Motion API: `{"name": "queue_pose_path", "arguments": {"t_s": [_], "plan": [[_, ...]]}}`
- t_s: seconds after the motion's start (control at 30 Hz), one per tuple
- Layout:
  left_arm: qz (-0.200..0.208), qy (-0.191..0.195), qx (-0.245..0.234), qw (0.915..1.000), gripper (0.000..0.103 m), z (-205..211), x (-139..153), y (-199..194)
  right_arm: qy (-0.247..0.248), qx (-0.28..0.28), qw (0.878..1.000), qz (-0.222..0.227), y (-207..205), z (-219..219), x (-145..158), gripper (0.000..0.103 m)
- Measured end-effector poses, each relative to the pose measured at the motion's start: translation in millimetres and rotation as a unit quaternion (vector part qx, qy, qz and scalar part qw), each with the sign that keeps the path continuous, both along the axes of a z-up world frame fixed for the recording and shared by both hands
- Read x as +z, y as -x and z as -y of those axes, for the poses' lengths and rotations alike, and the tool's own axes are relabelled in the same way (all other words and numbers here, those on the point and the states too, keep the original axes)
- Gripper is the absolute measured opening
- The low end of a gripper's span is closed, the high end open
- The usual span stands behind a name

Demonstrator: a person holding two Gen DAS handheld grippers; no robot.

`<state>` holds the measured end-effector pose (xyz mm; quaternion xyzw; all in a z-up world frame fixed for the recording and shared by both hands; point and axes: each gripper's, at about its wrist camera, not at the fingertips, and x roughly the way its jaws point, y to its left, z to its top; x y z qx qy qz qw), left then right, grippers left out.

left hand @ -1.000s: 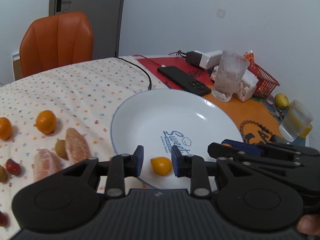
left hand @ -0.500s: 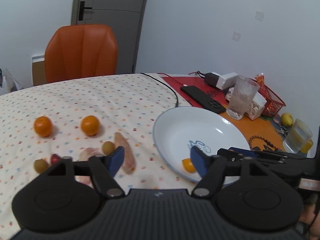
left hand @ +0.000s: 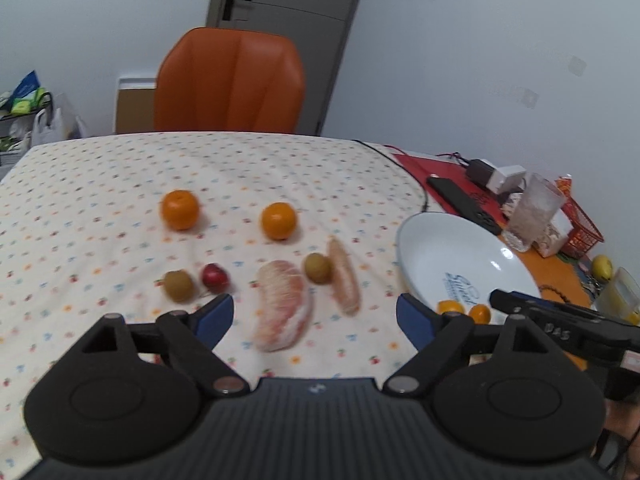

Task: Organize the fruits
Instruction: 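Move both open grippers back to the fruit on the tablecloth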

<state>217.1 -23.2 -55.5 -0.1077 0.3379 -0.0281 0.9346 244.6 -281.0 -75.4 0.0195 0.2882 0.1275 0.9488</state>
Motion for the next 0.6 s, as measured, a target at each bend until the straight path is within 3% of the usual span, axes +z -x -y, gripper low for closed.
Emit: {"name": "queue_pose_path", "arguments": {"t_s": [0.13, 0.4, 0.6], "plan": [[0.000, -0.003, 0.018, 0.9998, 0.088, -13, 3, 9, -0.018, -0.001, 1.000, 0.018, 9, -7, 9, 0.062], [0.002, -0.007, 0.038, 0.9993, 0.095, -37, 9, 24, -0.040, 0.025, 0.998, 0.051, 25, -26, 30, 0.100], [0.015, 0.005, 0.045, 0.9989, 0.101, -53, 12, 35, -0.039, 0.045, 0.996, 0.062, 32, -46, 39, 0.103]]}}
